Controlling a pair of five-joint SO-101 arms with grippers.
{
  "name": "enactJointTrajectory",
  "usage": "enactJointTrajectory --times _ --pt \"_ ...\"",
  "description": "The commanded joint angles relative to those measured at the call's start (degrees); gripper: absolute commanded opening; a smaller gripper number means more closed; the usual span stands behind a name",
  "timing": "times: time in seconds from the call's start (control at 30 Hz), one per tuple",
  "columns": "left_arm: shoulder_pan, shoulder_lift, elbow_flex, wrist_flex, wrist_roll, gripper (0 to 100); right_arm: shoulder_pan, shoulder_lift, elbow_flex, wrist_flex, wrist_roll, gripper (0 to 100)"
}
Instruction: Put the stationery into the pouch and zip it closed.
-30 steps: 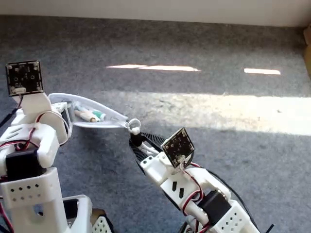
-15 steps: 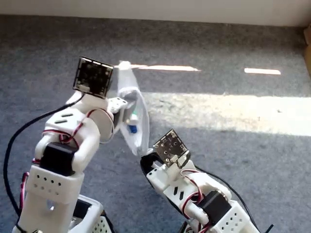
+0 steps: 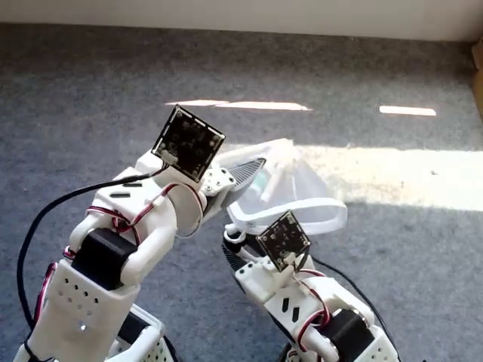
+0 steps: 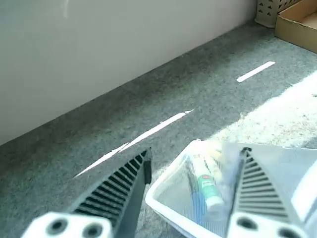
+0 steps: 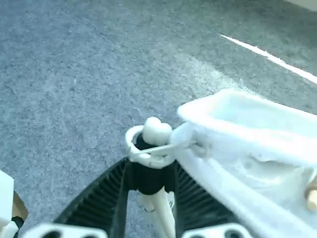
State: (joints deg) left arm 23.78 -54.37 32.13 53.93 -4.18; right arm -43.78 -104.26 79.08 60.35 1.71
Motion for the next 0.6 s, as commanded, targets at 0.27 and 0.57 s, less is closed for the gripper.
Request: enactJointTrajectory --times 0.27,0.57 --pt "-4.4 -6.4 -8.1 17.4 -3.9 25 14.2 -0.9 -9.2 5.6 0.4 0.5" --pt "2.9 -10.1 7.3 17.0 -12.1 25 20.4 -0.9 -10.9 6.0 0.4 0.5"
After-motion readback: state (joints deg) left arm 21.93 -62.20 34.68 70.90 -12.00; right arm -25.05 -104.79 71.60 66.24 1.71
